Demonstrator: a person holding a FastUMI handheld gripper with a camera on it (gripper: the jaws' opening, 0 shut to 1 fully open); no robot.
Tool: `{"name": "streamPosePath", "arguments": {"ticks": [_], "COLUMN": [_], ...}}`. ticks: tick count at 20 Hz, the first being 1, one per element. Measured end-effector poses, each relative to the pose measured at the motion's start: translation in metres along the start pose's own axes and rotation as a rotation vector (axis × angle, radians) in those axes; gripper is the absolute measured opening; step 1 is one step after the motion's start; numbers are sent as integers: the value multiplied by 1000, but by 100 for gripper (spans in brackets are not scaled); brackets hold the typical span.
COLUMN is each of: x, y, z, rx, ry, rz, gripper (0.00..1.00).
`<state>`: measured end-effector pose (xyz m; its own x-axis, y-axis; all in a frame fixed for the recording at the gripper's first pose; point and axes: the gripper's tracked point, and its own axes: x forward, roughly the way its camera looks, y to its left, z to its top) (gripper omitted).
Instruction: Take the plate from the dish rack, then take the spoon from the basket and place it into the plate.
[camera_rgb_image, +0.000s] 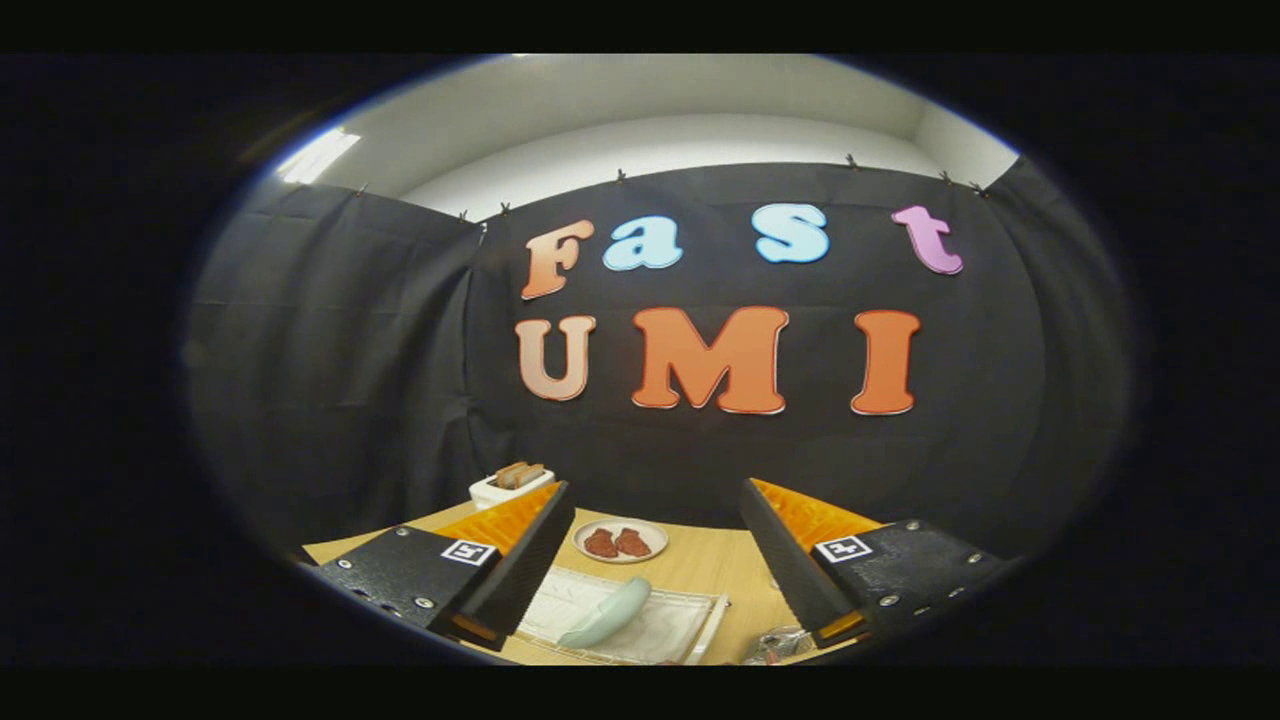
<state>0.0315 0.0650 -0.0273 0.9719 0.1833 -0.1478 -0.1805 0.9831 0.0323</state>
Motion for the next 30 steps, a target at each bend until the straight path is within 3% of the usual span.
{"name": "streamPosePath", "arguments": {"ticks": [5, 9, 13, 18, 24, 29, 30], "x": [24, 41, 44, 44, 46, 48, 46], "y": [13, 27, 22, 27, 31, 34, 33], "z": [-42, -97, -158, -208, -250, -270, -274], "rx": [14, 132, 186, 267, 401, 386, 375], "ry": [170, 412, 673, 872, 1057, 1139, 1162], "rz": [33, 77, 54, 38, -25, -68, -81], "gripper": [100, 100, 99, 95, 77, 45, 43]}}
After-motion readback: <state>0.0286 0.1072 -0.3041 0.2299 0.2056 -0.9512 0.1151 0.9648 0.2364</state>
